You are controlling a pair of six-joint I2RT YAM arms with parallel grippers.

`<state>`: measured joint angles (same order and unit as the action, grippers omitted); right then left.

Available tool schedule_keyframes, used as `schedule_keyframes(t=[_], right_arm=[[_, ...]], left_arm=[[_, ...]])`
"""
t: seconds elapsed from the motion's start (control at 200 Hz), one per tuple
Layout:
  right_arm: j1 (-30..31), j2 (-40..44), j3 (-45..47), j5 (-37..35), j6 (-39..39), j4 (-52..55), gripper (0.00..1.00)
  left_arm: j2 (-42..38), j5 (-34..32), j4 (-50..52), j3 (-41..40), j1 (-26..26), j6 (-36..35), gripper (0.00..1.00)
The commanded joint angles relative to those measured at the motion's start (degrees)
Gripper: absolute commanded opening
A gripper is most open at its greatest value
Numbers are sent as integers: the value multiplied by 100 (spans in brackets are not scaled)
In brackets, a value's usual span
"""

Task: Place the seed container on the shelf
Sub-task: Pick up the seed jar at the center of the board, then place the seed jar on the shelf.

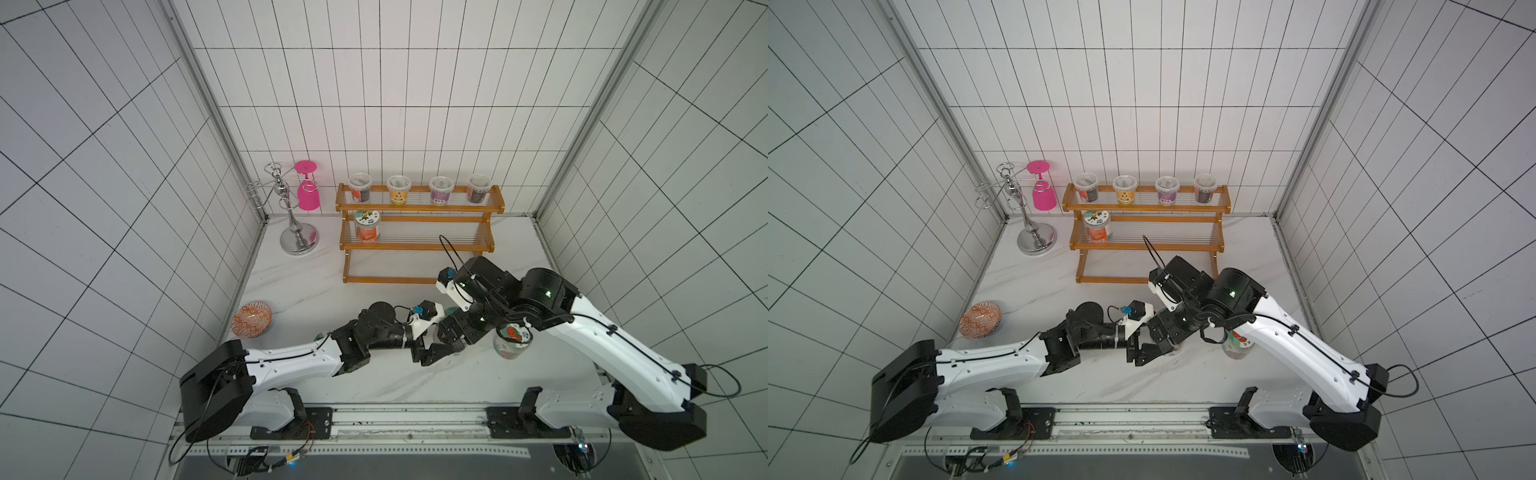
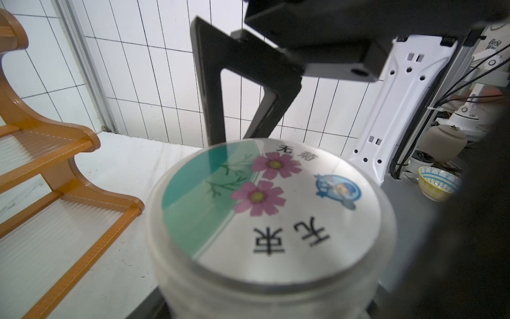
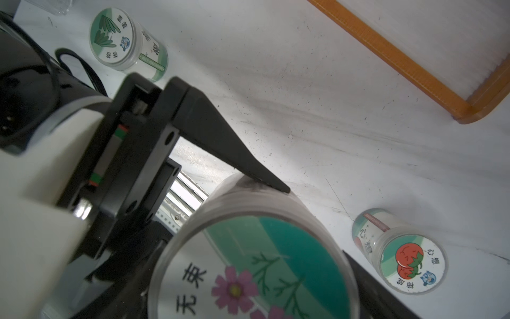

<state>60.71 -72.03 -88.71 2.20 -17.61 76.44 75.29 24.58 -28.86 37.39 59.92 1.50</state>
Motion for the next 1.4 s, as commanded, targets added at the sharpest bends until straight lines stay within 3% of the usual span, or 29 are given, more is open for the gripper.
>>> schedule_keyframes(t=[0.0, 0.31, 0.465, 0.565, 0.864, 1.394], right_arm=[[-33, 221, -236, -565, -48, -174, 99], [-58, 1038, -262, -2101, -482, -462, 99], [-68, 1445, 116, -2346, -598, -678, 99], [-75, 1573, 331, -2344, -655, -736, 99], [-85, 1780, 665, -2336, -868, -709, 99], [-94, 2036, 984, -2386, -1074, -648, 99]], left_arm=[[39, -425, -548, -53, 37, 68, 67], [302, -2858, -1671, -447, 37, 293, 66], [700, -4478, -2365, -399, 21, 99, 67], [1063, -5107, -2773, -244, -110, -53, 67], [2445, -5545, -3990, 518, -814, -348, 67], [3709, -5752, -3156, 2198, -1594, -370, 69]])
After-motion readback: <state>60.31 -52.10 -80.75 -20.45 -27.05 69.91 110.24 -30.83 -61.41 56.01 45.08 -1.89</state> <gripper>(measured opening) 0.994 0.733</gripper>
